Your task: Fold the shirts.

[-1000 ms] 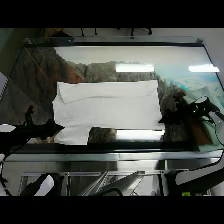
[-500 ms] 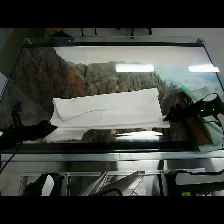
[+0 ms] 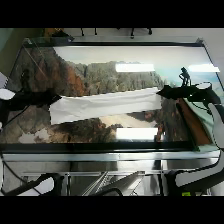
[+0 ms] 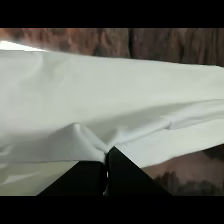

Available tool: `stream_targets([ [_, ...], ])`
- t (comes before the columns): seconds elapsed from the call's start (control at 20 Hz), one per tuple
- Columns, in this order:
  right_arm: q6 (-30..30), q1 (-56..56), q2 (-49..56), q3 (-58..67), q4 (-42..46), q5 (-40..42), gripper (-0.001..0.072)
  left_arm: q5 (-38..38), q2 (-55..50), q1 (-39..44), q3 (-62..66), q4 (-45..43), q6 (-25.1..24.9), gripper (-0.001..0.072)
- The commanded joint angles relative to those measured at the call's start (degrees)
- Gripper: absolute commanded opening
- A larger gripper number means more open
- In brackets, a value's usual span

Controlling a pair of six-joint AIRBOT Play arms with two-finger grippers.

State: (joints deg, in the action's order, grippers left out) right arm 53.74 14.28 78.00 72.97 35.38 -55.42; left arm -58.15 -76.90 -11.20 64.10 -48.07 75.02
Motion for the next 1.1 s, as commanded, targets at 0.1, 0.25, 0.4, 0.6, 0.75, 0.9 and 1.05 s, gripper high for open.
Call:
stream_targets([
  [0.1, -3.63, -2.49, 7.28, 2.27, -1.36, 6.49, 0.0193, -1.11, -18.86, 2.47, 12.66, -0.44, -0.02, 0.0204],
  [0.25, -3.50, 0.90, 6.14, 4.63, -0.63, 2.45, 0.0375, -8.44, -24.35, 1.77, 17.75, -0.42, 0.09, 0.0671],
  [0.4, -1.60, 5.62, 6.27, 6.40, -0.26, 0.39, 0.0585, -15.04, -26.60, -0.04, 21.75, -0.42, 1.90, 0.0670],
  [0.6, -1.27, 6.99, 9.29, 6.40, -0.31, -1.29, 0.0601, -23.30, -26.53, -2.60, 27.85, -0.22, 3.69, 0.0670],
  [0.75, -1.46, 5.01, 11.69, 6.43, -1.14, -1.66, 0.0599, -25.92, -25.90, -1.90, 30.93, -0.22, 4.59, 0.0670],
  [0.9, -1.46, 1.86, 13.35, 6.40, -1.14, -2.29, 0.0597, -25.86, -25.92, 0.09, 32.61, -0.15, 5.05, 0.0669],
  [1.05, -1.46, -0.57, 13.44, 6.51, -1.16, -4.79, 0.0551, -25.83, -25.97, 3.26, 32.52, -0.17, 5.05, 0.0668],
])
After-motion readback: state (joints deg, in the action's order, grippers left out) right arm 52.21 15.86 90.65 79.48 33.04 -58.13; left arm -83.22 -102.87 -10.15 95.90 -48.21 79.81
